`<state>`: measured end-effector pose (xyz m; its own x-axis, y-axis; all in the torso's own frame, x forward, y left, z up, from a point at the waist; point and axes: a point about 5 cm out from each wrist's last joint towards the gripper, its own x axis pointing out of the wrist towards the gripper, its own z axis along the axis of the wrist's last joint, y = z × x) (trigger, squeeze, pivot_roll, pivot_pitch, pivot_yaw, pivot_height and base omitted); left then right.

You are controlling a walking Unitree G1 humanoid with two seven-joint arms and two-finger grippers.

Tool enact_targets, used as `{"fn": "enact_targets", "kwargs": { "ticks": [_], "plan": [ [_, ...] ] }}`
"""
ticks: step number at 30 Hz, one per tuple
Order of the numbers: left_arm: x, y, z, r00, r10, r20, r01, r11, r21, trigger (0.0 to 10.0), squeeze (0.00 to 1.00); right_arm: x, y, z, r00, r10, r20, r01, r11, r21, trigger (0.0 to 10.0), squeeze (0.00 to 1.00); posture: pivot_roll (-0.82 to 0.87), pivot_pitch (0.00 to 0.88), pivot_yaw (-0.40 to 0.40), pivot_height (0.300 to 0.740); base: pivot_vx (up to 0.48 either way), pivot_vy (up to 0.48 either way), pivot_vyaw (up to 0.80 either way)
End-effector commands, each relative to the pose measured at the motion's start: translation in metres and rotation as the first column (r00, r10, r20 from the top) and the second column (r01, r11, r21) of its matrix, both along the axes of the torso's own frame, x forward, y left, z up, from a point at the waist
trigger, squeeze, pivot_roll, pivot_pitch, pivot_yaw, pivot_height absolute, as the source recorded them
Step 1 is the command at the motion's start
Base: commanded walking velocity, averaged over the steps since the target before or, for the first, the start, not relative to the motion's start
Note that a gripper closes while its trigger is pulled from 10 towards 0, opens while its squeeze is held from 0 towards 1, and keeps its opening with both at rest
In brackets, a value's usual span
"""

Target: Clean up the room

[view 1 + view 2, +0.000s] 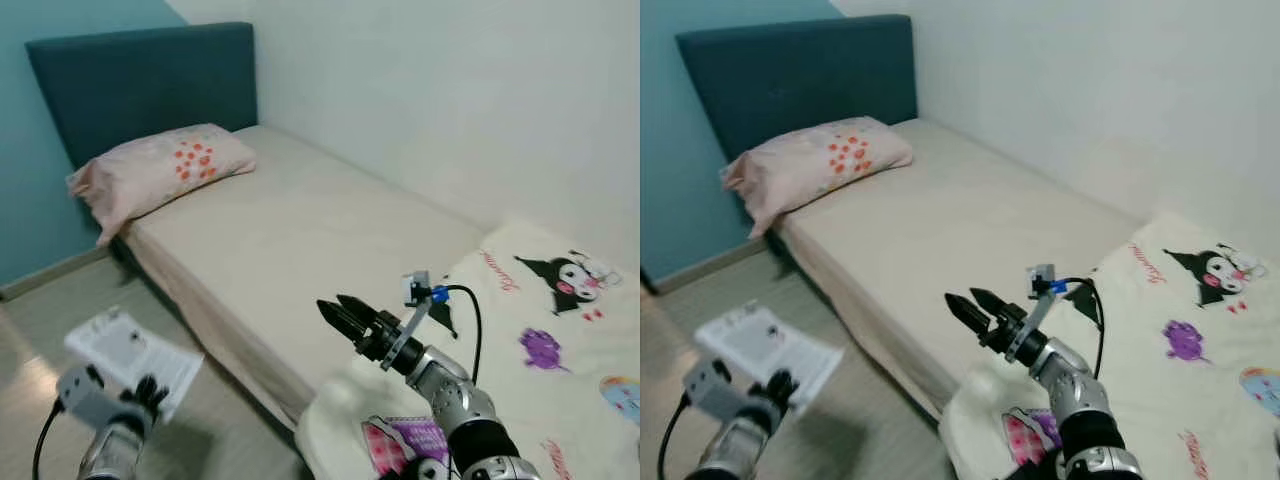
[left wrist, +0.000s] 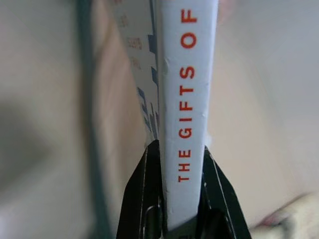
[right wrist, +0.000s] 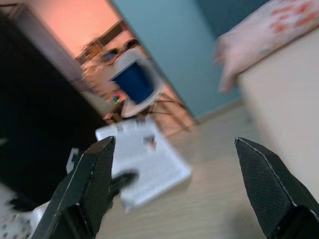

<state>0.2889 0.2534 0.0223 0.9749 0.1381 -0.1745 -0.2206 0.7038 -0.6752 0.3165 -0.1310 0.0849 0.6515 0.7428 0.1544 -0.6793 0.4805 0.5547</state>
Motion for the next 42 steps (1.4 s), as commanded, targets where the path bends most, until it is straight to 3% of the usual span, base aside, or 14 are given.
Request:
{"fn": "enact_targets", "kwargs": {
  "ticks": [1, 3, 5, 7, 8, 9, 10, 12, 14, 15, 16, 19, 26, 42],
  "plan": [
    [0.028, -0.011, 0.043, 0.959, -0.089, 0.268, 0.091, 0.996, 0.003, 10.0, 0.00, 0.003, 0.001, 0.011, 0.999, 0.012, 0.035, -0.014, 0.999, 0.049, 10.0, 0.00, -0.03, 0.000, -0.083, 0.740, 0.000, 0.000, 0.76],
    [0.037, -0.017, 0.061, 0.922, -0.131, 0.366, 0.137, 0.991, 0.009, 10.0, 0.00, 0.003, 0.003, 0.015, 0.999, 0.015, 0.045, -0.018, 0.998, 0.066, 10.0, 0.00, -0.03, 0.000, -0.083, 0.740, 0.000, 0.000, 0.76],
    [0.050, -0.032, 0.103, 0.803, -0.209, 0.558, 0.227, 0.973, 0.038, 10.0, 0.00, 0.005, 0.005, 0.023, 0.998, 0.016, 0.061, -0.023, 0.993, 0.117, 10.0, 0.00, -0.04, 0.000, -0.081, 0.740, 0.000, 0.000, 0.76],
    [0.053, -0.038, 0.122, 0.743, -0.230, 0.628, 0.254, 0.966, 0.054, 10.0, 0.00, 0.006, 0.007, 0.027, 0.997, 0.017, 0.071, -0.027, 0.990, 0.142, 10.0, 0.00, -0.04, 0.000, -0.081, 0.740, 0.000, 0.000, 0.75],
    [0.053, -0.038, 0.122, 0.743, -0.230, 0.628, 0.254, 0.966, 0.054, 10.0, 0.00, 0.006, 0.007, 0.027, 0.997, 0.017, 0.071, -0.027, 0.990, 0.142, 10.0, 0.00, -0.04, 0.000, -0.081, 0.740, 0.000, 0.000, 0.75],
    [0.055, -0.044, 0.149, 0.648, -0.243, 0.722, 0.298, 0.953, 0.053, 10.0, 0.00, 0.007, 0.009, 0.035, 0.996, 0.017, 0.087, -0.034, 0.980, 0.195, 10.0, 0.00, -0.04, 0.000, -0.081, 0.740, 0.000, 0.000, 0.75],
    [0.055, -0.044, 0.149, 0.648, -0.243, 0.722, 0.298, 0.953, 0.053, 10.0, 0.00, 0.007, 0.009, 0.035, 0.996, 0.017, 0.087, -0.034, 0.980, 0.195, 10.0, 0.00, -0.04, 0.000, -0.081, 0.740, 0.000, 0.000, 0.75],
    [0.052, -0.052, 0.192, 0.482, -0.262, 0.836, 0.357, 0.930, 0.085, 10.0, 0.00, 0.007, 0.012, 0.052, 0.992, 0.023, 0.123, -0.060, 0.950, 0.307, 10.0, 0.00, -0.05, 0.000, -0.076, 0.740, 0.000, 0.000, 0.75],
    [0.052, -0.052, 0.192, 0.482, -0.262, 0.836, 0.357, 0.930, 0.085, 10.0, 0.00, 0.007, 0.012, 0.052, 0.992, 0.023, 0.123, -0.060, 0.950, 0.307, 10.0, 0.00, -0.05, 0.000, -0.076, 0.740, 0.000, 0.000, 0.75],
    [0.047, -0.063, 0.224, 0.360, -0.307, 0.881, 0.385, 0.909, 0.159, 10.0, 0.00, 0.006, 0.015, 0.069, 0.986, 0.028, 0.162, -0.089, 0.918, 0.386, 10.0, 0.00, -0.05, 0.000, -0.073, 0.740, 0.000, 0.000, 0.75],
    [0.047, -0.063, 0.224, 0.360, -0.307, 0.881, 0.385, 0.909, 0.159, 10.0, 0.00, 0.006, 0.015, 0.069, 0.986, 0.028, 0.162, -0.089, 0.918, 0.386, 10.0, 0.00, -0.05, 0.000, -0.073, 0.740, 0.000, 0.000, 0.75],
    [0.038, -0.077, 0.246, 0.248, -0.380, 0.891, 0.427, 0.869, 0.251, 10.0, 0.00, 0.008, 0.020, 0.088, 0.982, 0.024, 0.185, -0.108, 0.883, 0.456, 10.0, 0.00, -0.05, 0.000, -0.071, 0.740, 0.000, 0.000, 0.25],
    [0.024, -0.095, 0.247, 0.158, -0.458, 0.875, 0.513, 0.795, 0.323, 10.0, 0.00, 0.004, 0.031, 0.107, 0.973, 0.087, 0.215, -0.181, 0.865, 0.468, 10.0, 0.00, -0.06, 0.000, -0.073, 0.740, 0.000, 0.000, 0.00],
    [0.014, -0.124, 0.236, 0.148, -0.486, 0.861, 0.652, 0.703, 0.284, 10.0, 0.00, -0.014, 0.040, 0.142, 0.919, 0.172, 0.354, -0.330, 0.827, 0.455, 10.0, 0.00, -0.06, 0.000, -0.062, 0.740, 0.000, 0.000, 0.00]
  ]
}}
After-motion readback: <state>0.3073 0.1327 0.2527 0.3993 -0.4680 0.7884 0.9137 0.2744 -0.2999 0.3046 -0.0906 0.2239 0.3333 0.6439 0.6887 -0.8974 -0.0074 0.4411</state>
